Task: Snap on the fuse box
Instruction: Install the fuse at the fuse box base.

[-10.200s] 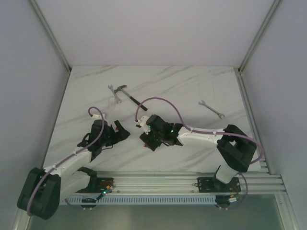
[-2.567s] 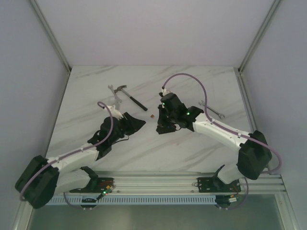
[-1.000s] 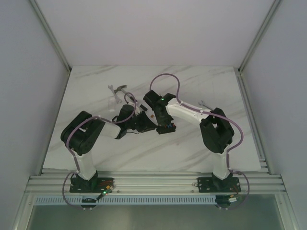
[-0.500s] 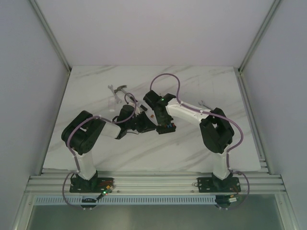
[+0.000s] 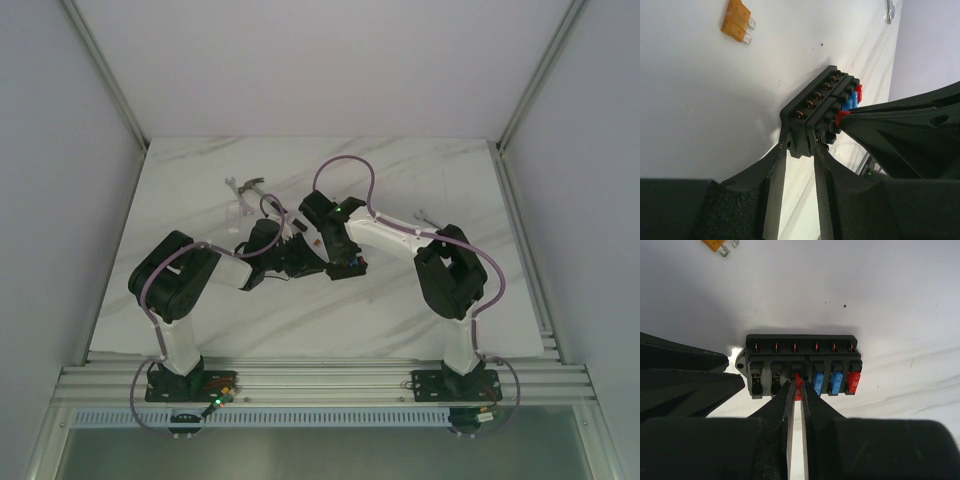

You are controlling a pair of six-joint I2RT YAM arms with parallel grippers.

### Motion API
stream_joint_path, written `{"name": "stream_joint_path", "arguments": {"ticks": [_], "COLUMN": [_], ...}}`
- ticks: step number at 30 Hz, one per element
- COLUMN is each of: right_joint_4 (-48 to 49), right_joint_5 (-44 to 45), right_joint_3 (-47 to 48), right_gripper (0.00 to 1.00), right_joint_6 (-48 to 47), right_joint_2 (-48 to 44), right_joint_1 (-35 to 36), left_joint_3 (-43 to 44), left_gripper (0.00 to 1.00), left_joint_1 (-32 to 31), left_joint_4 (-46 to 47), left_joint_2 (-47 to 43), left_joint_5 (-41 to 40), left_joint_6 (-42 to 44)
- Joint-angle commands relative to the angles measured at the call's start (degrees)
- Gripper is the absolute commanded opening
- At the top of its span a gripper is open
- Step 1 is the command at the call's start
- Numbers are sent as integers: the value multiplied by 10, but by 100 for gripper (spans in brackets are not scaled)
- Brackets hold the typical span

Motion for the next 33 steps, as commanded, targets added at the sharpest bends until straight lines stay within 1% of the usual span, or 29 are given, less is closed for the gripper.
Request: {"name": "stream_joint_path", "arguments": {"ticks": [1, 18, 24, 33], "right_joint_4": [7, 8, 1, -25], "right_joint_5": [-3, -34, -32, -23], "right_joint_3": [-14, -53, -47, -37], "right_gripper": [0, 0, 0, 0], "right_joint_6": [3, -7, -13, -13], "right_joint_2": [15, 27, 33, 58], "right_joint_1": [-3, -1, 6, 23], "left_joint_3": [6, 4, 13, 13], "left_gripper": [37, 36, 36, 36], "left_joint_1": [2, 0, -1, -2], "left_joint_4": [15, -3, -39, -48], "left_joint_2": [13, 15, 14, 17], "left_joint_5": [10, 8, -6, -5], "left_joint_6": [-4, -7, -9, -24]}}
